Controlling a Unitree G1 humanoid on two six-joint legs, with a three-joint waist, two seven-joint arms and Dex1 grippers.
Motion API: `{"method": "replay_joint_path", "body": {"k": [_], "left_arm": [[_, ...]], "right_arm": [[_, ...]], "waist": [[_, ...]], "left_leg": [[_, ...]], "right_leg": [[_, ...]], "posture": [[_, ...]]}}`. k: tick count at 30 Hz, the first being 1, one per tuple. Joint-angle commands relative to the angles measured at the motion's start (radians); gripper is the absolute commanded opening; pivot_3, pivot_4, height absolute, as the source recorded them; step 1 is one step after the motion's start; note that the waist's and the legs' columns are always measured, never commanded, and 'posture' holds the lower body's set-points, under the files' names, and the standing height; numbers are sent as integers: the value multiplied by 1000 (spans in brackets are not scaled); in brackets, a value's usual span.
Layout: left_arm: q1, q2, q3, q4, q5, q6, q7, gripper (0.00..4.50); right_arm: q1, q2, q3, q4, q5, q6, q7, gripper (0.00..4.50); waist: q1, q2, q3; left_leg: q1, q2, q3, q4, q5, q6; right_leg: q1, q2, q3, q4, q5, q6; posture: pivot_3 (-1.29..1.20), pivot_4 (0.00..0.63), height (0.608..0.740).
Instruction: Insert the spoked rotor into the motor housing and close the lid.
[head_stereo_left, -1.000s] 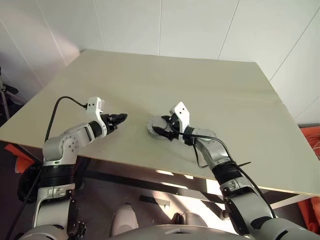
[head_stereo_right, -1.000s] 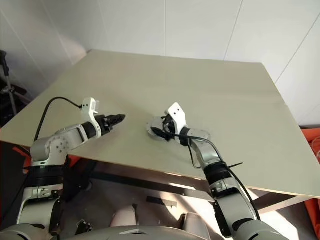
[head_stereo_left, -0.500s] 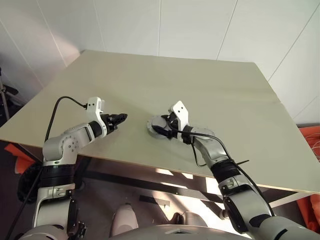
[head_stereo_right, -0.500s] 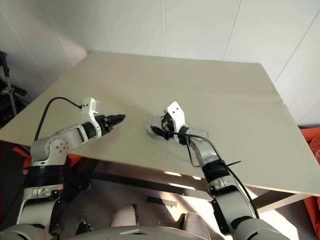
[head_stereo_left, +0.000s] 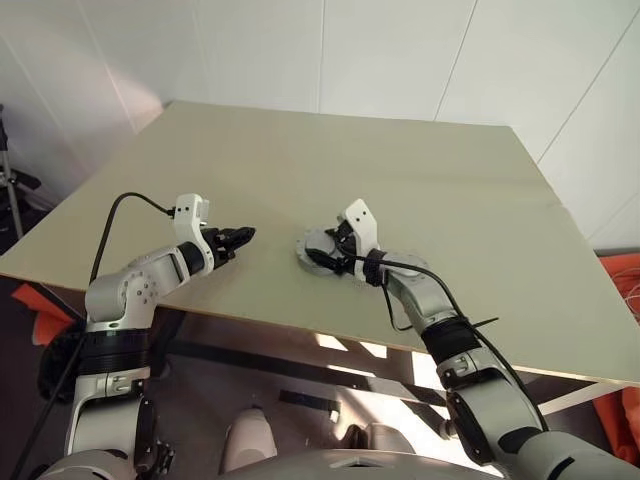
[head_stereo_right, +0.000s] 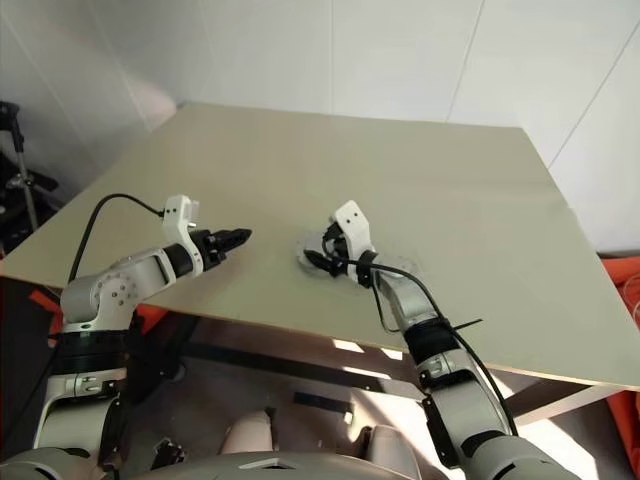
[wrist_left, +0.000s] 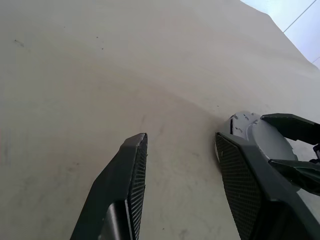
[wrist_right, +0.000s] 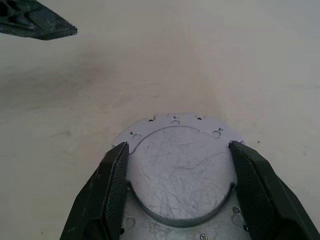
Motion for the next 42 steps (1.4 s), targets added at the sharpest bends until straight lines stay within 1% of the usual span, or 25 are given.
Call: {"method": "replay_joint_path", "body": {"k": [1,2,5,7,11,15,17,22,28,35,42], "left_arm": [[-9,0,8,-37,-12,-2,0,2294],[-8,0,8,-35,-12,-3,0,2294],[-7,1,8,-36,-12,-3,-1,2294],[-6,3,9,-36,-12,-3,-2,2294],[-1,5,6,-35,-9,-4,-4,2294],[1,8,6,-36,-8,-2,-4,2294],[1,8,6,-37,-8,-2,-3,2294],[1,9,5,-35,-7,-4,-2,2294],[-4,6,0,-29,-4,-6,-3,2294],[-3,8,2,-31,-5,-4,-1,2294],[0,6,3,-35,-6,-3,1,2294]], "right_arm": [[44,-25,-2,-18,15,84,37,3088],[47,-26,-1,-30,19,89,45,3088],[49,-25,2,-45,13,95,41,3088],[47,-21,3,-42,6,94,30,3088],[42,-6,-3,-40,11,75,17,3088],[57,5,-21,-85,56,41,58,3088],[72,5,-29,-117,77,17,85,3088],[88,7,-42,-162,98,-1,110,3088],[57,20,-40,-116,34,-54,23,3088],[47,30,-37,-96,23,-38,12,3088],[35,11,-26,-20,-38,-50,-31,3088]], "waist": [[0,0,0],[-1,-1,-1],[-3,-1,-1],[-6,-2,-1],[-8,-2,-1],[-5,-1,-1],[-2,-1,-1],[-3,-1,-1],[-4,-1,-1],[-4,-1,-1],[-4,-1,-1]], "left_leg": [[-2,0,0,0,0,0],[-3,0,0,0,1,-1],[-1,2,0,0,2,-2],[-2,4,0,0,2,-4],[-1,4,0,-2,3,-6],[0,4,0,-2,2,-3],[-1,4,0,-2,2,-3],[-3,4,0,-2,2,-3],[-7,4,0,-2,3,-5],[-6,4,0,-1,4,-6],[-2,4,0,0,4,-6]], "right_leg": [[-1,0,0,0,0,0],[-1,0,0,1,0,0],[-1,2,0,4,5,-8],[-2,5,0,4,3,-12],[-3,5,0,4,2,-12],[-3,5,1,4,1,-12],[-3,5,1,4,0,-9],[-5,5,0,4,2,-12],[-9,6,0,4,2,-12],[-9,5,0,5,2,-13],[-5,5,0,6,2,-13]], "posture": [[0,0,740],[0,0,740],[0,0,740],[0,0,740],[0,0,740],[0,0,740],[0,0,740],[0,0,740],[0,0,740],[0,0,740],[0,0,740]]}}
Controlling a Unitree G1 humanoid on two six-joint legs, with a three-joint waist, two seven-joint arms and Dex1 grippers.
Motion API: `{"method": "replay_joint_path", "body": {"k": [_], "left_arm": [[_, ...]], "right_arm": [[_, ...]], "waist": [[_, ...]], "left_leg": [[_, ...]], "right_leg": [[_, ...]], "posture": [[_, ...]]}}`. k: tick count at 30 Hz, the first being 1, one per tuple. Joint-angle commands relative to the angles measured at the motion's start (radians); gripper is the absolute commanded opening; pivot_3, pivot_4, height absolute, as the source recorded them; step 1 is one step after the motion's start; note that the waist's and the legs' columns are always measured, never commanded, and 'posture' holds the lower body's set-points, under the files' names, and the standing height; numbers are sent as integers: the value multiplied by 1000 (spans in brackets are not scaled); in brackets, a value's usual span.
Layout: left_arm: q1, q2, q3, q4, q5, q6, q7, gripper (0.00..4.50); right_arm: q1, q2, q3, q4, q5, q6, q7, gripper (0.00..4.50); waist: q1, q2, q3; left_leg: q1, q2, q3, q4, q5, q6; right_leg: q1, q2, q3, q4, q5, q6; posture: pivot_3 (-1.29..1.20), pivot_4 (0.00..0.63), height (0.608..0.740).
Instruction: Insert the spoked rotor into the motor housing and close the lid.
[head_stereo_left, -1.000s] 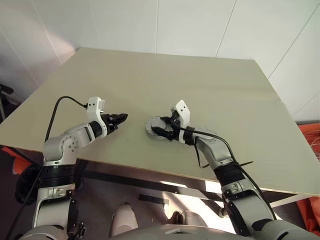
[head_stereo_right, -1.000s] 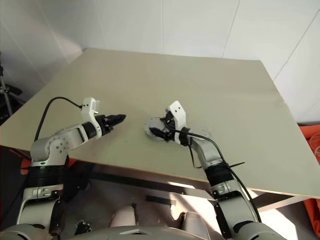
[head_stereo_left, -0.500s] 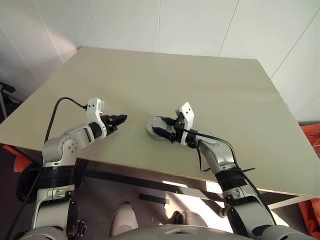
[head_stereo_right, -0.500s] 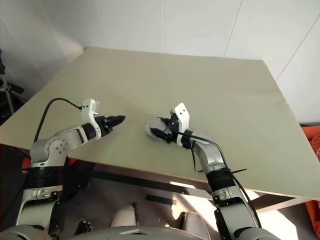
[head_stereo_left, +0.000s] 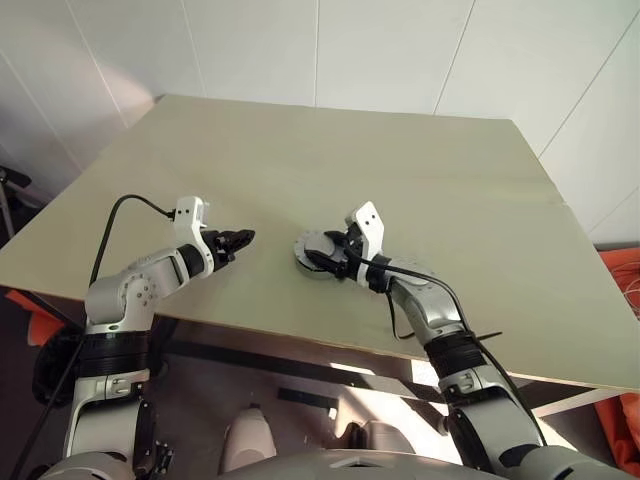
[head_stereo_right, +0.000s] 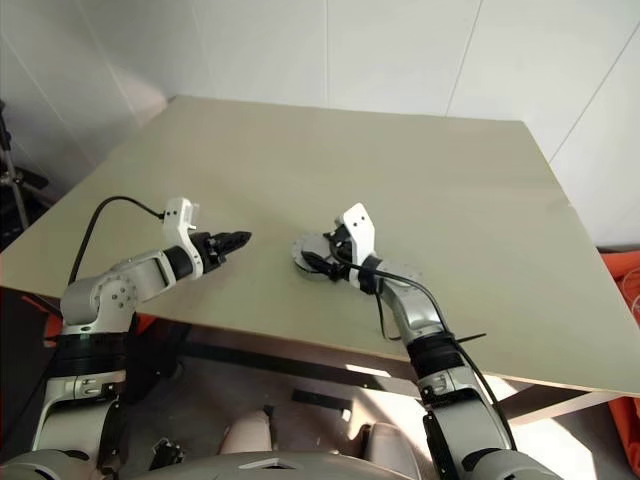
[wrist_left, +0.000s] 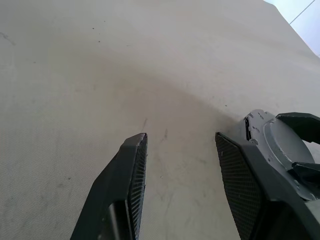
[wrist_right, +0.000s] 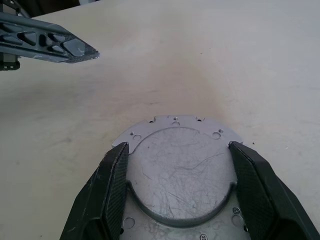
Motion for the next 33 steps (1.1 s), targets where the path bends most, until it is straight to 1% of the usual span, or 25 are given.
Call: {"method": "replay_joint_path", "body": {"k": [1,8,17,30,33], "left_arm": [[-12,4,7,-34,-8,-3,0,2294],[-12,6,6,-35,-10,-1,-4,2294],[-14,9,9,-36,-12,1,-6,2294],[-15,9,6,-38,-13,2,-8,2294],[-18,9,7,-37,-13,2,-7,2294]], "right_arm": [[-18,-13,-6,52,-39,-10,-45,3088],[-13,-16,3,72,-48,-26,-47,3088],[-1,-38,-2,84,-45,-27,-22,3088],[-8,-62,-15,130,-48,-42,-29,3088],[-11,-84,-20,144,-55,-51,-28,3088]], "waist": [[0,0,0],[1,0,0],[1,0,0],[4,0,0],[5,0,0]], "left_leg": [[1,0,0,0,0,0],[8,0,0,0,-1,2],[8,0,0,0,-1,2],[8,-1,0,0,-1,2],[8,-1,0,0,-1,2]], "right_leg": [[1,0,0,0,0,0],[8,0,0,0,0,0],[9,-1,0,0,0,0],[11,-2,0,0,0,0],[11,-2,0,0,0,0]], "posture": [[0,0,740],[0,0,740],[0,0,740],[0,0,740],[0,0,740]]}}
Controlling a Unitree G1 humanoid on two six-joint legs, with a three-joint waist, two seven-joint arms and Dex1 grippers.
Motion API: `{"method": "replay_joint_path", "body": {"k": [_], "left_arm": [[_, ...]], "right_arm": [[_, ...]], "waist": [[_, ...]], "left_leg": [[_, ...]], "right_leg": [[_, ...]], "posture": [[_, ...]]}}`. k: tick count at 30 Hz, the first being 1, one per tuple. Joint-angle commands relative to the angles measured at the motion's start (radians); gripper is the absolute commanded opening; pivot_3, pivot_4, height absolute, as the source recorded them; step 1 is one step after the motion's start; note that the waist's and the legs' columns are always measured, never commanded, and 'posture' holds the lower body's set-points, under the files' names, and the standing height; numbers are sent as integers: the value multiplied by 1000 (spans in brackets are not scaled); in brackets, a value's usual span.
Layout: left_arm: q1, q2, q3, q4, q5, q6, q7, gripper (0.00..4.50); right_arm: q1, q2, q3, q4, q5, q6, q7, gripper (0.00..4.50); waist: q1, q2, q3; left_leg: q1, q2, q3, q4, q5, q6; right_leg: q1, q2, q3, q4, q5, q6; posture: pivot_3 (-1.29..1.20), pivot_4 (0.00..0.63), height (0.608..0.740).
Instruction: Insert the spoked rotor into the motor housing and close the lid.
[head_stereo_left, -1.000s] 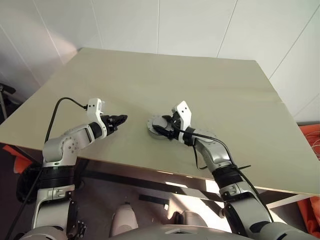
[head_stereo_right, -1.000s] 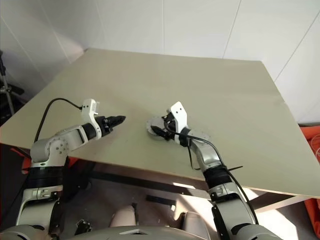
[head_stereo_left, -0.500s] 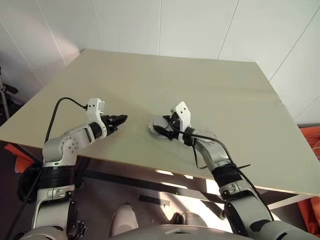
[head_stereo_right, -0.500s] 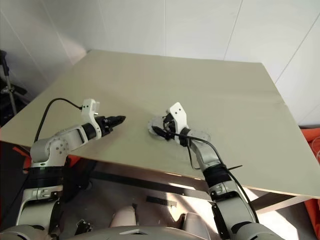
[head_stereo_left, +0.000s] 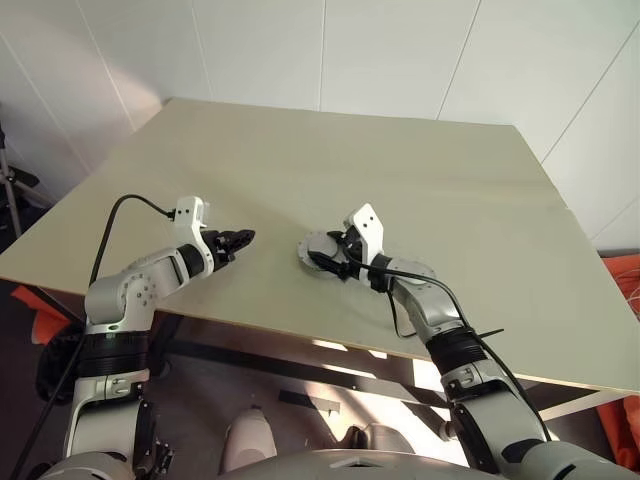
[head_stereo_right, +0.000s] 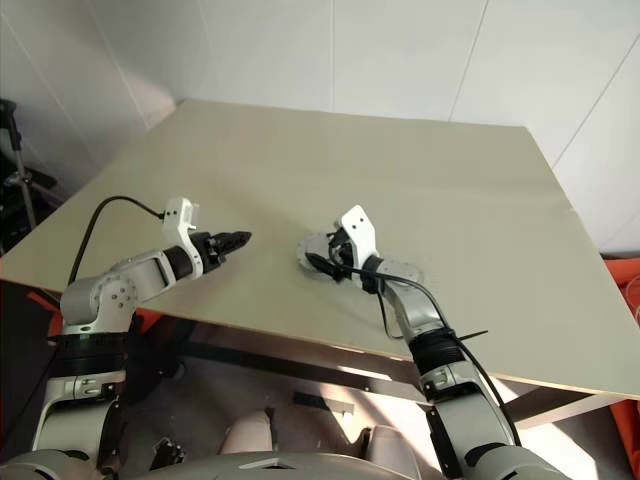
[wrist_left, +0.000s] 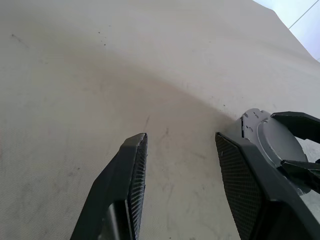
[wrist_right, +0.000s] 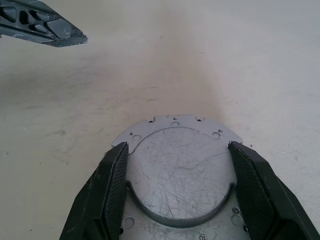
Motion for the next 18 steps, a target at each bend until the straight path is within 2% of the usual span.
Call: {"method": "replay_joint_path", "body": {"k": [1,18], "left_arm": [[-18,9,6,-36,-12,1,-6,2294],[-15,3,4,-43,-14,8,-6,2294]], "right_arm": [[9,-67,-39,71,-30,14,-25,3088],[9,-111,-60,80,-13,20,-42,3088]], "waist": [[2,0,0],[12,0,0]], "left_leg": [[0,0,0,0,0,0],[-8,-2,1,0,0,0]], "right_leg": [[0,0,0,0,0,0],[2,-3,0,-1,-4,7]], "posture": [[0,0,740],[0,0,740]]}}
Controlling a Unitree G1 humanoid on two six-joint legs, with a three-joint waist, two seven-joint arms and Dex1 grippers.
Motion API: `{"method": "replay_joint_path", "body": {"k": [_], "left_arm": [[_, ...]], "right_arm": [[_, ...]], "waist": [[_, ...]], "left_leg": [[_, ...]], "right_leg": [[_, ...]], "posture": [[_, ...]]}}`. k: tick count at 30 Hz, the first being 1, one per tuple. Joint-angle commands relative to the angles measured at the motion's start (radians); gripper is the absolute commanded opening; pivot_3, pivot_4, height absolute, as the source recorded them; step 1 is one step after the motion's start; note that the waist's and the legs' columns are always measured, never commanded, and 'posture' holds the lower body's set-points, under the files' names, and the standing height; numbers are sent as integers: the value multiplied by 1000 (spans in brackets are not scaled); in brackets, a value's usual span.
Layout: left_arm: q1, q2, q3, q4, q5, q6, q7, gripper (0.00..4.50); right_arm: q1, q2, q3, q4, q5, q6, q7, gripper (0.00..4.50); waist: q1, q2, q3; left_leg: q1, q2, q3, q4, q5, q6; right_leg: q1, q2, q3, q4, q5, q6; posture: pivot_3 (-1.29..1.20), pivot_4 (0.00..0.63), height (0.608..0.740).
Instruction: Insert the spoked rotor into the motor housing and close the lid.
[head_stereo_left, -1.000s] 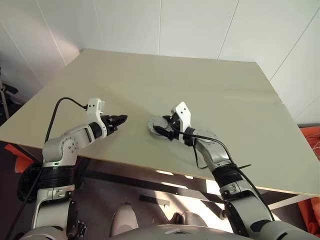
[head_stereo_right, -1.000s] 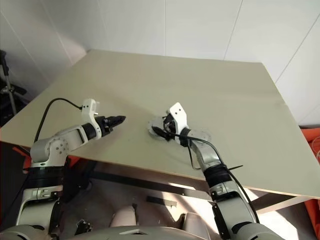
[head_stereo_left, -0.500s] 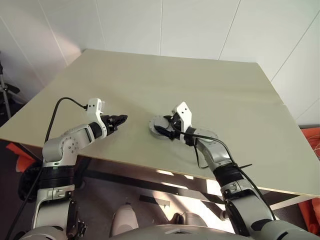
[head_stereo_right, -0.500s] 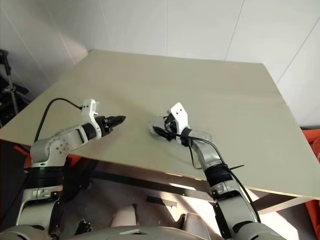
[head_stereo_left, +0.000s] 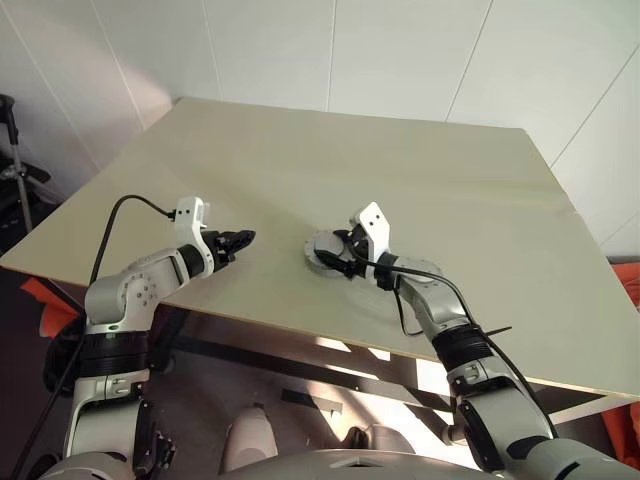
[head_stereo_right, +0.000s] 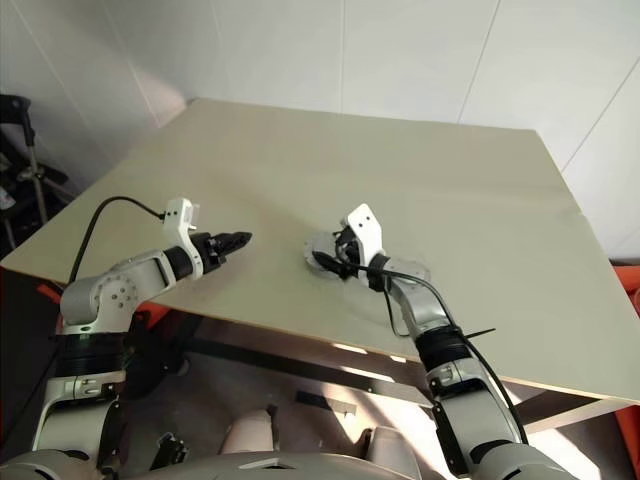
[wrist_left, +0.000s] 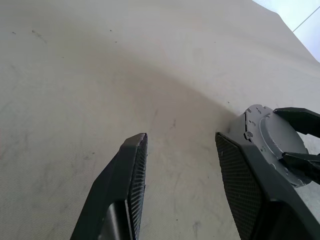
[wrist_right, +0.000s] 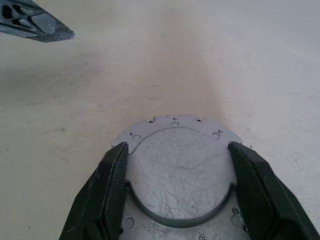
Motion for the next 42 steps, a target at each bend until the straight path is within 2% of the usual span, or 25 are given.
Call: {"method": "replay_joint_path", "body": {"k": [1,10,14,20,27,30,39,42], "left_arm": [[-15,4,4,-40,-14,0,-5,2294],[-15,3,3,-41,-16,4,-7,2294],[-16,3,2,-38,-15,2,-9,2294],[-16,4,4,-38,-13,4,-5,2294],[-13,6,7,-41,-14,5,-4,2294],[-14,6,6,-39,-13,5,-4,2294],[-23,4,2,-32,-16,9,-9,2294],[-21,5,8,-39,-35,36,-14,2294]], "right_arm": [[17,-75,-58,61,-33,28,-46,3088],[21,-129,-74,38,-10,43,-45,3088],[22,-127,-74,33,-9,33,-42,3088],[21,-112,-78,20,13,54,-27,3088],[53,-108,-94,-113,122,155,68,3088],[71,-113,-96,-174,145,195,97,3088],[83,-105,-62,-211,84,194,54,3088],[88,-112,-61,-223,86,192,69,3088]], "waist": [[3,0,0],[30,1,1],[34,1,1],[34,0,0],[33,0,0],[31,0,0],[16,0,0],[16,0,0]], "left_leg": [[0,0,0,0,0,0],[-1,-5,2,-1,0,0],[-3,-13,1,-2,0,0],[-8,-13,0,-2,1,1],[-10,-12,0,-2,2,3],[-12,-11,0,-2,8,10],[-16,-11,0,-1,7,13],[-15,-11,0,-1,7,13]], "right_leg": [[1,0,0,0,0,0],[1,-6,0,-2,-2,3],[2,-12,1,-3,-2,4],[2,-12,1,-1,2,4],[1,-11,1,-2,2,4],[-1,-10,1,-2,1,5],[-4,-9,-1,-2,-2,8],[-3,-9,-1,-2,-4,5]], "posture": [[0,0,740],[0,0,740],[0,0,740],[0,0,740],[0,0,740],[0,0,740],[0,0,740],[0,0,740]]}}
